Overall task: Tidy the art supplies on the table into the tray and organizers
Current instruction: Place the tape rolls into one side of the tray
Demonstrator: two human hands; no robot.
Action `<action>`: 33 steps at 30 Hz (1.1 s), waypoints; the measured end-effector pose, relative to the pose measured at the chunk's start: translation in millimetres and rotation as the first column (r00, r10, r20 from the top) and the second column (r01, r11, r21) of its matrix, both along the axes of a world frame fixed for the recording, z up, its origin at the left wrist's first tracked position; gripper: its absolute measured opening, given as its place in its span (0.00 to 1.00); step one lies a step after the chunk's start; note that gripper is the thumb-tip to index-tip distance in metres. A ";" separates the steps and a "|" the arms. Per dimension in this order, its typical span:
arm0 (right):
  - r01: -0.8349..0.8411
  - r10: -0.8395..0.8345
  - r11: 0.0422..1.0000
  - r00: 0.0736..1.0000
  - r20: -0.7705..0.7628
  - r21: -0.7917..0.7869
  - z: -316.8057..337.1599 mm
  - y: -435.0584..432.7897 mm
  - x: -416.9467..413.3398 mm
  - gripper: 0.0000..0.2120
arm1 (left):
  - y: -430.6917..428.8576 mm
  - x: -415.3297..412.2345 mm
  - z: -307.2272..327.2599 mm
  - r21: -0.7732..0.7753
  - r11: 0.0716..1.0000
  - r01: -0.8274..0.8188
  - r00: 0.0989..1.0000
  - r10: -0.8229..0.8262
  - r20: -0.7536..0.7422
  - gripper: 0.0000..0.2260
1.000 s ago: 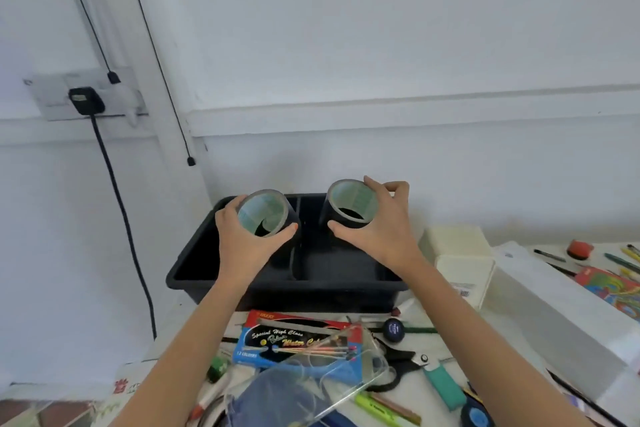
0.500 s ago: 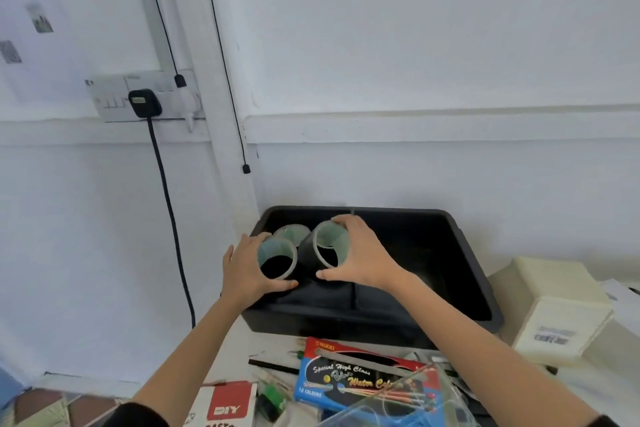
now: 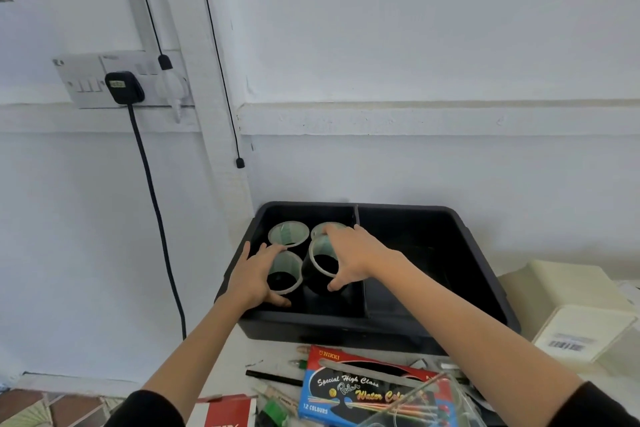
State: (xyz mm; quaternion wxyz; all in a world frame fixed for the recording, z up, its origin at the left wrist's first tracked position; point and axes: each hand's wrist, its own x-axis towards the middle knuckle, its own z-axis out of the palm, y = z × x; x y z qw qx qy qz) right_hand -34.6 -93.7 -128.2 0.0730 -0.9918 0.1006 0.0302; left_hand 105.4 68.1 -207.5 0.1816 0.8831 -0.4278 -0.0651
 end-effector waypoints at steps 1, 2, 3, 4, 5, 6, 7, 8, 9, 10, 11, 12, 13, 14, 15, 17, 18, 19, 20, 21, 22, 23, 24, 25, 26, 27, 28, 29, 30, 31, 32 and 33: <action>0.002 -0.002 1.000 1.000 -0.021 -0.013 0.6 0.7 0.7 0.44 | 0.3 0.0 -1.3 -0.004 1.000 -0.004 1.000 0.004 -0.001 0.47; 0.009 -0.010 0.999 0.999 -0.043 -0.032 0.7 1.0 2.1 0.43 | 0.4 -0.9 -1.6 -0.014 1.000 -0.003 1.000 0.003 0.004 0.46; 0.015 -0.018 0.998 0.998 -0.065 -0.054 0.0 1.1 3.8 0.42 | 0.7 -2.9 -1.3 -0.023 1.000 -0.002 1.000 0.003 0.013 0.46; 0.017 -0.023 0.997 0.996 -0.085 -0.072 -1.1 1.4 5.5 0.41 | 0.5 -5.0 0.0 -0.024 1.000 -0.001 1.000 0.002 0.027 0.45; 0.020 -0.028 0.996 0.995 -0.101 -0.082 -2.3 1.3 7.2 0.41 | 0.2 -6.6 1.7 -0.019 1.000 -0.001 0.999 0.001 0.039 0.45; 0.026 -0.034 0.997 0.993 -0.113 -0.076 -3.4 0.4 8.2 0.42 | -0.2 -6.8 2.5 -0.009 1.000 -0.003 0.999 0.004 0.050 0.45; 0.032 -0.038 0.998 0.993 -0.116 -0.054 -4.4 -1.1 9.0 0.44 | -0.3 -6.1 2.3 0.000 1.000 -0.013 0.998 0.013 0.056 0.46; 0.043 -0.044 0.999 0.993 -0.111 -0.007 -4.5 -2.9 8.9 0.46 | -0.1 -4.9 1.5 0.006 1.000 -0.029 0.998 0.029 0.055 0.47; 0.053 -0.047 0.997 0.994 -0.099 0.056 -3.4 -4.5 7.7 0.47 | 0.3 -4.7 1.3 0.005 0.999 -0.045 0.998 0.045 0.048 0.48; 0.054 -0.044 0.992 0.995 -0.087 0.110 -1.6 -5.9 5.9 0.48 | 0.7 -6.0 2.0 -0.004 0.998 -0.057 0.998 0.057 0.034 0.47; 0.038 -0.027 0.991 0.996 -0.080 0.131 0.4 -7.0 3.8 0.48 | 0.3 -7.9 3.5 -0.013 0.998 -0.067 0.998 0.067 0.023 0.47; 0.012 -0.002 0.994 0.996 -0.090 0.109 2.3 -7.8 2.5 0.47 | -0.3 -10.5 5.9 -0.013 0.997 -0.075 0.997 0.075 0.022 0.46; -0.020 0.026 0.998 0.993 -0.115 0.051 3.5 -7.6 2.0 0.47 | -1.0 -13.5 8.7 0.004 0.997 -0.082 0.996 0.082 0.034 0.45; -0.050 0.046 0.999 0.988 -0.147 -0.021 3.6 -5.9 2.7 0.47 | -1.9 -15.9 11.4 0.028 0.996 -0.083 0.995 0.082 0.054 0.45; -0.071 0.056 0.994 0.984 -0.172 -0.083 1.9 -2.9 3.9 0.47 | -2.3 -16.5 12.7 0.055 0.995 -0.080 0.994 0.076 0.079 0.46; -0.071 0.043 0.984 0.984 -0.174 -0.160 -5.9 4.7 6.7 0.46 | -2.4 -12.8 10.4 0.094 0.993 -0.069 0.991 0.058 0.119 0.48; -0.051 0.022 0.982 0.987 -0.161 -0.181 -11.5 7.5 8.0 0.46 | -2.3 -12.0 10.1 0.121 0.991 -0.061 0.988 0.043 0.146 0.48; -0.024 -0.004 0.983 0.989 -0.151 -0.181 -16.6 10.0 8.4 0.46 | -2.7 -12.2 10.1 0.159 0.986 -0.052 0.984 0.024 0.175 0.49; 0.004 -0.029 0.986 0.989 -0.147 -0.165 -21.0 11.8 8.8 0.46 | -3.6 -12.9 10.5 0.193 0.980 -0.043 0.980 0.004 0.198 0.49; 0.026 -0.047 0.989 0.988 -0.145 -0.144 -24.1 13.2 8.9 0.46 | -4.9 -14.0 10.9 0.215 0.976 -0.031 0.977 -0.016 0.213 0.49; 0.038 -0.058 0.990 0.987 -0.148 -0.134 -26.2 14.4 9.9 0.45 | -6.1 -14.9 11.4 0.228 0.974 -0.019 0.976 -0.032 0.216 0.48; 0.041 -0.062 0.990 0.986 -0.154 -0.138 -27.6 15.6 11.3 0.45 | -7.2 -15.4 11.9 0.233 0.973 -0.006 0.976 -0.044 0.211 0.48; 0.040 -0.063 0.989 0.984 -0.167 -0.141 -29.2 16.7 13.4 0.45 | -8.1 -14.9 11.7 0.235 0.972 0.007 0.978 -0.056 0.202 0.47; 0.041 -0.065 0.990 0.980 -0.188 -0.133 -31.7 17.5 16.0 0.45 | -8.7 -14.3 10.9 0.242 0.970 0.020 0.978 -0.069 0.195 0.47; 0.044 -0.069 0.992 0.974 -0.214 -0.118 -34.6 18.0 18.9 0.46 | -9.0 -14.1 9.9 0.258 0.966 0.032 0.977 -0.085 0.196 0.47; 0.049 -0.073 0.993 0.967 -0.242 -0.104 -37.4 18.5 21.7 0.47 | -8.9 -14.4 8.5 0.285 0.958 0.044 0.973 -0.106 0.204 0.48; 0.055 -0.079 0.994 0.961 -0.266 -0.098 -40.3 18.9 24.2 0.47 | -9.0 -14.6 7.1 0.316 0.947 0.057 0.968 -0.130 0.215 0.49; 0.061 -0.086 0.993 0.955 -0.283 -0.096 -43.2 18.7 26.1 0.47 | -9.5 -14.6 5.3 0.344 0.936 0.068 0.964 -0.151 0.219 0.50; 0.068 -0.093 0.993 0.951 -0.294 -0.096 -46.6 18.1 27.9 0.47 | -10.2 -14.5 3.8 0.362 0.929 0.077 0.963 -0.163 0.214 0.51; 0.075 -0.101 0.992 0.949 -0.298 -0.097 -49.5 18.0 29.2 0.46 | -11.0 -14.1 2.5 0.367 0.927 0.083 0.965 -0.167 0.203 0.51; 0.082 -0.108 0.992 0.949 -0.297 -0.099 -52.1 18.0 30.5 0.46 | -12.0 -13.4 1.9 0.361 0.929 0.088 0.967 -0.166 0.192 0.51; 0.088 -0.114 0.991 0.950 -0.290 -0.101 -54.6 18.1 31.7 0.46 | -13.2 -12.8 1.6 0.349 0.933 0.093 0.969 -0.165 0.182 0.51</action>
